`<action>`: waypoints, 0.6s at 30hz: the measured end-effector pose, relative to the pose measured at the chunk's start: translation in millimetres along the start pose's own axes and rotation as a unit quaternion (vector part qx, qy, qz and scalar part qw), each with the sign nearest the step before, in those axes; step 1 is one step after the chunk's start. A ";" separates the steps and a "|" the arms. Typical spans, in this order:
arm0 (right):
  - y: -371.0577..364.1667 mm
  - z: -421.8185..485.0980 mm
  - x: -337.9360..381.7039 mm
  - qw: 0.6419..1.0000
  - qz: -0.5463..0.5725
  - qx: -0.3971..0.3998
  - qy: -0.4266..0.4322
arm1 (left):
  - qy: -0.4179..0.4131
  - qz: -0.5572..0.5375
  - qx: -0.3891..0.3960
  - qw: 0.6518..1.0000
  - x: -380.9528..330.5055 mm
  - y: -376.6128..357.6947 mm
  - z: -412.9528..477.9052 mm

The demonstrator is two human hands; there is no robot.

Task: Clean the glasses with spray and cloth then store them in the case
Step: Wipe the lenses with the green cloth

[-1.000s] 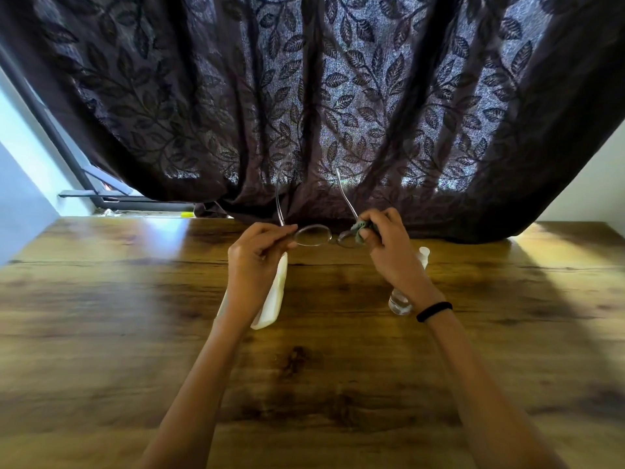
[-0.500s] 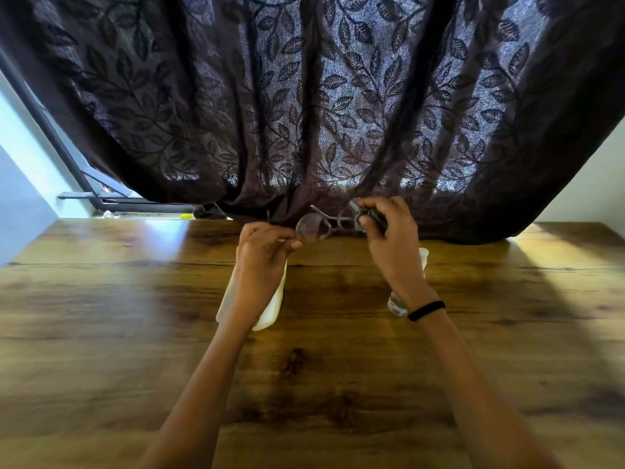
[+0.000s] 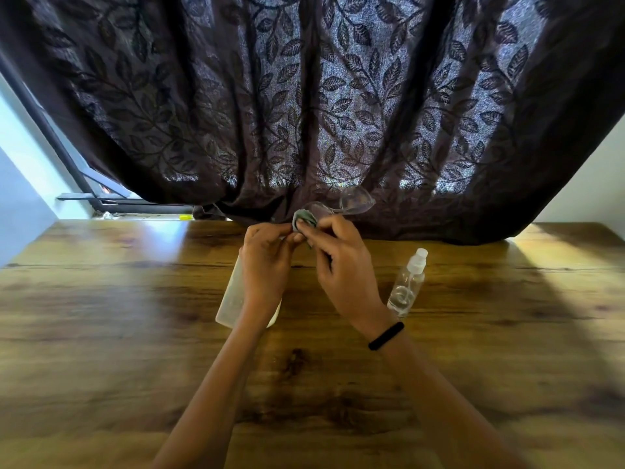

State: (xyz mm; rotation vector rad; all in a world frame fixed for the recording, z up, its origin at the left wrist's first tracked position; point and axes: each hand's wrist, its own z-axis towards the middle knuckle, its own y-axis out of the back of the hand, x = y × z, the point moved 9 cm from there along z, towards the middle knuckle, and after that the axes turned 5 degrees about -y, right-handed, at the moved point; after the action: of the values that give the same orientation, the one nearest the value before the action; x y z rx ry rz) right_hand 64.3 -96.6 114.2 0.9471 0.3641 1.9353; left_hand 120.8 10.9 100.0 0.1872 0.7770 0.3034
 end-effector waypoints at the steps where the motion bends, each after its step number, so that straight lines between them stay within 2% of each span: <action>1: 1.6 -0.6 -2.0 1.000 -0.010 -0.005 0.000 | -0.003 -0.002 -0.001 1.000 -0.7 0.1 -0.9; 8: 20.0 7.0 -31.7 0.996 -0.010 -0.056 -0.073 | 0.010 -0.022 -0.007 1.000 4.8 -0.5 -4.5; 12: 14.0 11.3 -22.9 0.998 0.004 -0.033 -0.053 | 0.019 -0.027 0.001 0.999 6.4 -6.5 -4.7; 18: 0.4 -0.7 -4.4 1.000 0.021 0.010 -0.005 | 0.066 -0.058 -0.037 0.995 16.4 -1.6 -6.2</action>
State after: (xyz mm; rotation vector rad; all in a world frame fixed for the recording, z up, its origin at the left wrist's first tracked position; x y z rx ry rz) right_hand 64.9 -100.4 111.9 0.9845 0.3594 1.9676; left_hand 127.7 15.3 84.3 0.0515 0.9016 0.2349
